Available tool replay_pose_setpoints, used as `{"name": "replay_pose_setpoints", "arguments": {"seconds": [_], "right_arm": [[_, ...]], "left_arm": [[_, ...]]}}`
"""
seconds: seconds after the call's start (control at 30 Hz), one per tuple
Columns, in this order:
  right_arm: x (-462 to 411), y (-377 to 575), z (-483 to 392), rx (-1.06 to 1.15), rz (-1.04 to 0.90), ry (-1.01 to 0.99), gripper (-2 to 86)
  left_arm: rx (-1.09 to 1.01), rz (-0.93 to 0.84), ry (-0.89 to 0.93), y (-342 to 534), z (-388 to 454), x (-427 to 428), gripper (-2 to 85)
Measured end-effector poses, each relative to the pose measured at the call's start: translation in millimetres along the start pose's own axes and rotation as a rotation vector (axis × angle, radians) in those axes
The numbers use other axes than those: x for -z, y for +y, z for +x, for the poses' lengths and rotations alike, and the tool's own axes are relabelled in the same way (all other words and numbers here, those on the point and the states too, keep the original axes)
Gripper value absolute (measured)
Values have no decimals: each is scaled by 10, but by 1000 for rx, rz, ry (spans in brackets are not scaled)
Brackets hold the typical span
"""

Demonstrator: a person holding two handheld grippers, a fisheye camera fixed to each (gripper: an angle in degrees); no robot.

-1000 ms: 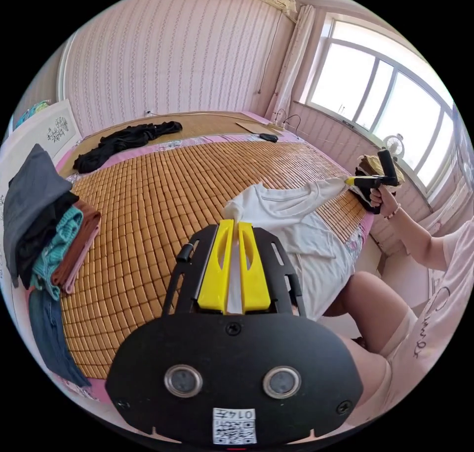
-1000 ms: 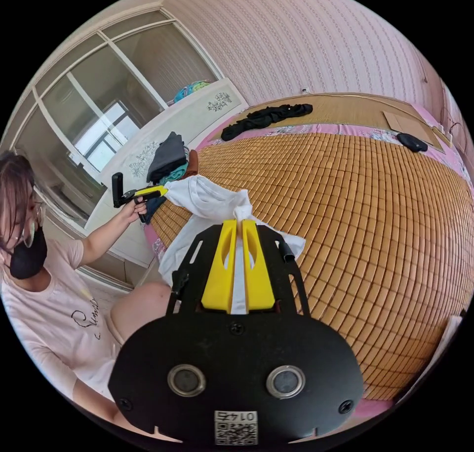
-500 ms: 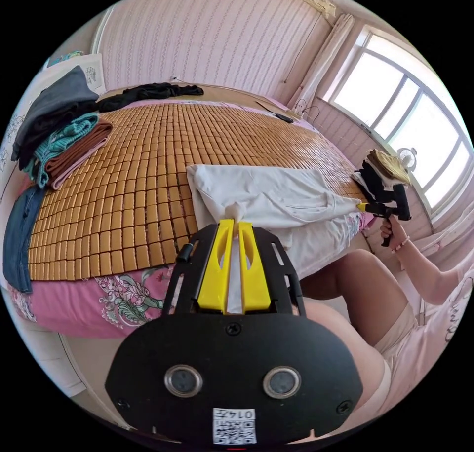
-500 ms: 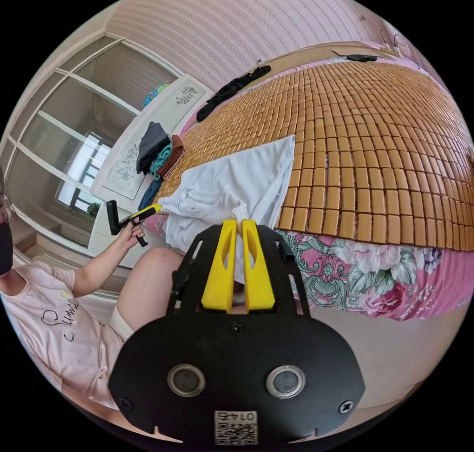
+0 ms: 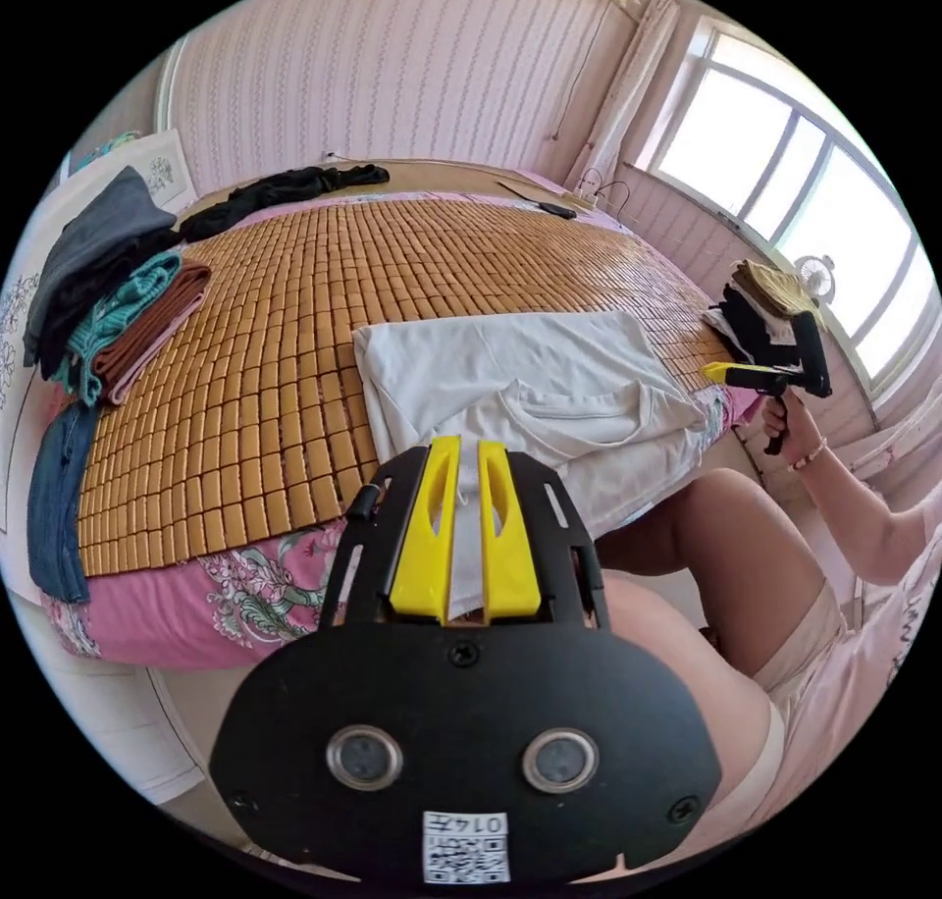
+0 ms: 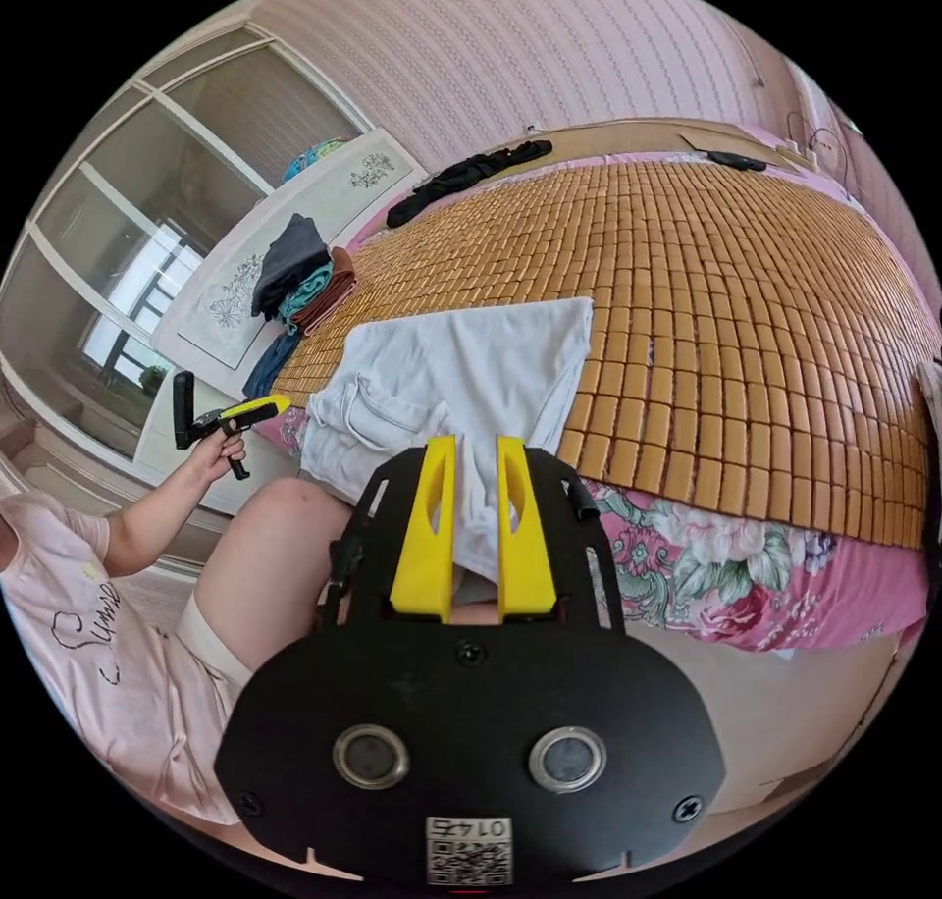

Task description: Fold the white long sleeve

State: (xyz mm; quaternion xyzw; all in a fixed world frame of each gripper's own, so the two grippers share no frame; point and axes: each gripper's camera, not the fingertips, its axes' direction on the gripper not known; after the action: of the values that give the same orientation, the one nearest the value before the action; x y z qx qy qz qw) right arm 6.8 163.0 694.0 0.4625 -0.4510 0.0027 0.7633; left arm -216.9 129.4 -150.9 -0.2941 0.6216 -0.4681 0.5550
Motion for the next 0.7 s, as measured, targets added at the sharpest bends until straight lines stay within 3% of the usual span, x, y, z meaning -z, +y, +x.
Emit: {"name": "replay_pose_setpoints", "arguments": {"seconds": [0.17, 0.33, 0.6, 0.7], "right_arm": [[-623, -370, -133, 69, -150, -12, 109], [-910, -443, 11, 82, -211, -102, 8], [-691, -252, 64, 201, -271, -283, 0], [-702, -218, 1, 239, -312, -209, 8]], "left_arm": [[-78, -41, 17, -372, 268, -418, 73], [-13, -186, 87, -472, 235, -876, 31], [-157, -186, 225, -152, 275, -430, -9], [-249, -233, 242, 34, 368, -345, -10]]}}
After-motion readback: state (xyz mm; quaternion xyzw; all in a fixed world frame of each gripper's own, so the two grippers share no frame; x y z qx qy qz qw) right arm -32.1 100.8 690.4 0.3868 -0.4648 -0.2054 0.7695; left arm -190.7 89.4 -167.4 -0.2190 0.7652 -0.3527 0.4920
